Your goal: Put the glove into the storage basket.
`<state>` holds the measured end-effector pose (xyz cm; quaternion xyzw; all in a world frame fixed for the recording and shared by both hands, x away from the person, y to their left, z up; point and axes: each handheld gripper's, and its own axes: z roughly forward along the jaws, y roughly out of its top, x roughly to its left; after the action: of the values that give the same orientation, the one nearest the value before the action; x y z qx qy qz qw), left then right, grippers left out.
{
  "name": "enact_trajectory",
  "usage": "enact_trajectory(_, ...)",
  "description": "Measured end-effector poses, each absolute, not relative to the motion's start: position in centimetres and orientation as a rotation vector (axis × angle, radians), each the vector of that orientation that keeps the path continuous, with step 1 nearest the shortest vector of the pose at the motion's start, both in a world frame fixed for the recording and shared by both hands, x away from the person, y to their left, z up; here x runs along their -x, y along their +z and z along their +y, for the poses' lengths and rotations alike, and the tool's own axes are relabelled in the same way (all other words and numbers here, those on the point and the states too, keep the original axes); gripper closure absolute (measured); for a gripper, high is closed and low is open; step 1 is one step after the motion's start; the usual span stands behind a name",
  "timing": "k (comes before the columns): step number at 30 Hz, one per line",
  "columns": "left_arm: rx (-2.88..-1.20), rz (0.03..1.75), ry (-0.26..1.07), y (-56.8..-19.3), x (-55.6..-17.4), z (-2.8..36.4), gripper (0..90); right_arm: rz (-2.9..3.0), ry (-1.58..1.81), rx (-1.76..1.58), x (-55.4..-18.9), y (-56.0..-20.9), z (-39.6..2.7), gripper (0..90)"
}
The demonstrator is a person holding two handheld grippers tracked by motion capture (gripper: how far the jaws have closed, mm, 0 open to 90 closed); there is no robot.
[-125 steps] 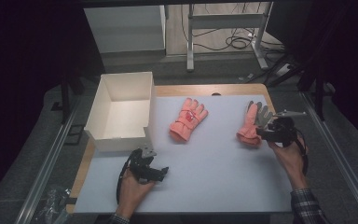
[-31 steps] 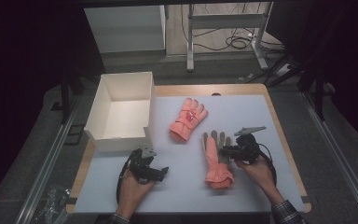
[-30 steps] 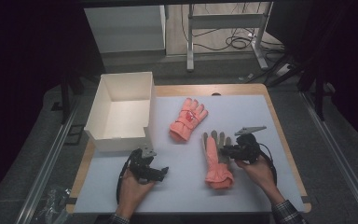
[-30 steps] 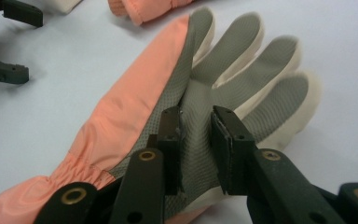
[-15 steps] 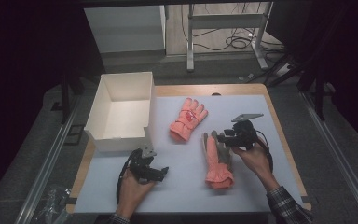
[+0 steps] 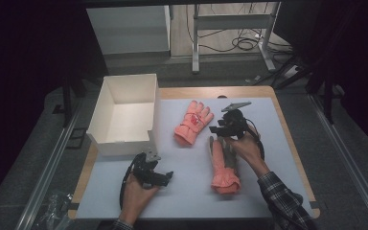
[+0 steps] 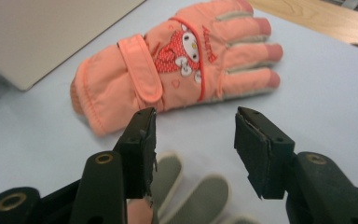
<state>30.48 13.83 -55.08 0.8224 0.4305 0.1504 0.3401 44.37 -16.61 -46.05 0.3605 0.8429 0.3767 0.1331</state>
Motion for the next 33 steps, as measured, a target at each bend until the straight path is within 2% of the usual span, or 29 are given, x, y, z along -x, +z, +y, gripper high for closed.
enact_trajectory(12,-2.143,1.119,0.392,-55.1,-30.5,13.9,1.2,2.457,1.046,-1.031,-47.8,-46.4,-13.4,57.6)
enact_trajectory(15,-2.142,1.120,0.391,-55.1,-30.5,13.8,1.2,2.467,1.058,-1.038,-48.3,-46.7,-12.7,57.6)
enact_trajectory(19,-2.141,1.120,0.391,-55.1,-30.5,13.8,1.2,2.479,1.058,-1.044,-49.2,-47.2,-11.5,55.2)
enact_trajectory(23,-2.142,1.121,0.391,-55.1,-30.5,13.8,1.2,2.468,1.025,-1.054,-50.7,-48.0,-9.9,45.5)
enact_trajectory(28,-2.139,1.122,0.390,-55.1,-30.5,13.8,1.2,2.493,0.971,-1.052,-51.6,-48.9,-8.9,43.4)
enact_trajectory(30,-2.140,1.120,0.390,-55.1,-30.5,13.8,1.2,2.516,0.928,-1.035,-51.9,-49.5,-8.4,45.1)
enact_trajectory(33,-2.140,1.121,0.390,-55.1,-30.5,13.8,1.2,2.552,0.875,-1.033,-52.1,-50.0,-7.8,55.1)
